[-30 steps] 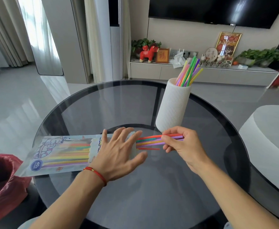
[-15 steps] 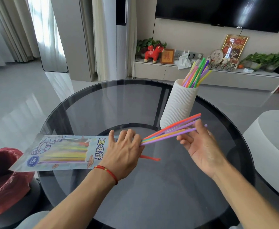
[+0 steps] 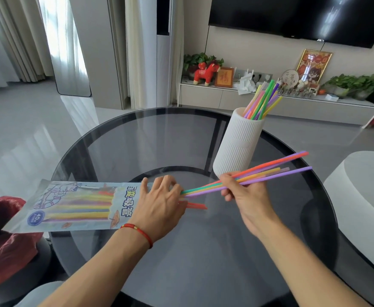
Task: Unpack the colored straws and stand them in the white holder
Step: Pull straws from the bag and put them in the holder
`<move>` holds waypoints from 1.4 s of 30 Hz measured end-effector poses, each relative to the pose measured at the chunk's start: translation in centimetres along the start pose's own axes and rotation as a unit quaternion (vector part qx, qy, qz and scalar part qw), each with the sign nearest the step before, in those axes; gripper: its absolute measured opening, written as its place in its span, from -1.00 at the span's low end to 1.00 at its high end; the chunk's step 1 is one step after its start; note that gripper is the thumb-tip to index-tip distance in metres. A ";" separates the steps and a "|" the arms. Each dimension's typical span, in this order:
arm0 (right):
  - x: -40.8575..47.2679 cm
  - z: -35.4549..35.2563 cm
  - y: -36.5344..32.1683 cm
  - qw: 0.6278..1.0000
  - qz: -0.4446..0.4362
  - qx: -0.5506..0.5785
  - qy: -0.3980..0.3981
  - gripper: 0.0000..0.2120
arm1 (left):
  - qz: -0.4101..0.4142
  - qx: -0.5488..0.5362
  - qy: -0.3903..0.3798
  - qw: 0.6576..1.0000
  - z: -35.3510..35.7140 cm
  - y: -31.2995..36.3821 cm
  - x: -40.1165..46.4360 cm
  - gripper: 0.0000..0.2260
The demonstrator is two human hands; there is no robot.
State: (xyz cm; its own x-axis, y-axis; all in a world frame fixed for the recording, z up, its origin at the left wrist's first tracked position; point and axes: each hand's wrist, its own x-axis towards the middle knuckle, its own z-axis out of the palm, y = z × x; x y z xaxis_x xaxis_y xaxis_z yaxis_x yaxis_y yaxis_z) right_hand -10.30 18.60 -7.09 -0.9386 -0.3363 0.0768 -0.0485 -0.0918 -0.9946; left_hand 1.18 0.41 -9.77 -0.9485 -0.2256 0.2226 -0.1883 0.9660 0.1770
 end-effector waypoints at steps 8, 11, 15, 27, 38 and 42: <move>1.5 -8.2 -8.1 0.973 -0.114 -0.200 -0.020 -0.99 | -0.009 -0.003 -0.038 0.999 0.7 0.0 -0.2 -0.60; 2.4 -8.5 -11.9 0.945 -0.141 -0.292 -0.049 -0.96 | -0.008 -0.004 -0.047 0.999 0.8 0.1 -0.3 -0.63; 3.5 -6.3 -13.9 0.910 -0.136 -0.384 -0.078 -0.95 | 0.000 -0.017 -0.060 0.998 0.9 0.4 -0.4 -0.68; 2.3 1.7 -11.1 0.951 -0.147 -0.256 -0.093 -0.84 | -0.014 -0.043 -0.043 0.998 0.8 0.6 -0.3 -0.68; 1.8 2.7 -11.0 0.944 -0.170 -0.265 -0.100 -0.93 | -0.027 -0.063 -0.055 0.996 0.8 0.7 0.0 -0.72; 1.1 2.8 -9.3 0.932 -0.138 -0.318 -0.108 -0.84 | -0.026 -0.057 -0.054 0.997 0.7 0.7 0.0 -0.70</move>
State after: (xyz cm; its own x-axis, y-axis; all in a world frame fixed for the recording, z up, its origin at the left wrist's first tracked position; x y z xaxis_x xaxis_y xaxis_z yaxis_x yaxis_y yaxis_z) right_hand -9.94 16.41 2.46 -0.7738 -0.5685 0.2794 -0.5344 0.3491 -0.7698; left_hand 0.82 1.17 -10.35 -0.9611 -0.2548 0.1066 -0.2142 0.9313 0.2946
